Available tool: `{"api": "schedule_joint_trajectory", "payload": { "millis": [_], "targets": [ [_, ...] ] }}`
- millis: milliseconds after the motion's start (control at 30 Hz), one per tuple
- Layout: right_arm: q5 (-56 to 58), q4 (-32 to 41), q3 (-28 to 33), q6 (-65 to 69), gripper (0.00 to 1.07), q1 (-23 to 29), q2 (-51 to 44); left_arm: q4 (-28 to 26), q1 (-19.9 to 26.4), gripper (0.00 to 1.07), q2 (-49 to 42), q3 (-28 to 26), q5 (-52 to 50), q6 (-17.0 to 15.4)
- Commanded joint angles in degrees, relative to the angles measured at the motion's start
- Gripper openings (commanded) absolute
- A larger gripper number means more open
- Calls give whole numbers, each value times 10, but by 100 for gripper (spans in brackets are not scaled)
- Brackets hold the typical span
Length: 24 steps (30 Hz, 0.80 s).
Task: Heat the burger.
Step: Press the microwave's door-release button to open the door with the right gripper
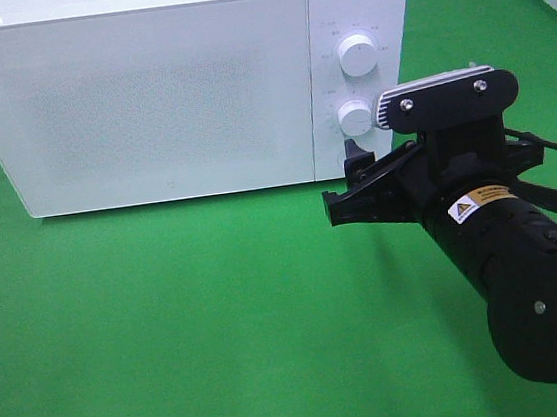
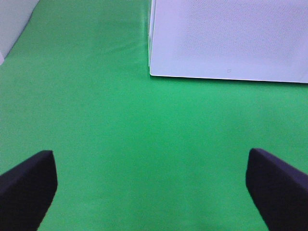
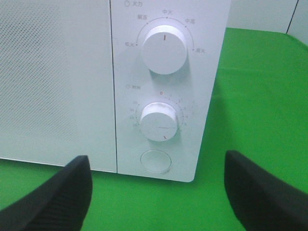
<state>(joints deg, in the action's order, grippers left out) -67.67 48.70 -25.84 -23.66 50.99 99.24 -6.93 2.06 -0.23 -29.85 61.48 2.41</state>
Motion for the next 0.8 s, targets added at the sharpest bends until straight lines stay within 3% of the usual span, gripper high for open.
{"api": "schedule_joint_trajectory", "payload": {
  "millis": [33,200,433,500,567,667,700,800],
  "targets": [
    [5,0,-7,10,74,6,1,-5,0,100,-3,2,-5,-1],
    [10,0,-7,41,73,6,1,-5,0,100,-3,2,-5,-1],
    [21,-1,-7,193,62,6,1,-5,0,100,-3,2,-5,-1],
    [27,-1,-7,262,58,6,1,-5,0,100,-3,2,-5,-1],
    [41,-2,-7,422,47,6,1,-5,0,100,-3,2,-5,-1],
    [45,-2,-7,513,42,6,1,-5,0,100,-3,2,-5,-1],
    [53,-2,-7,622,36,6,1,-5,0,100,-3,2,-5,-1],
    [56,-2,-7,657,34,6,1,-5,0,100,-3,2,-5,-1]
  ]
}}
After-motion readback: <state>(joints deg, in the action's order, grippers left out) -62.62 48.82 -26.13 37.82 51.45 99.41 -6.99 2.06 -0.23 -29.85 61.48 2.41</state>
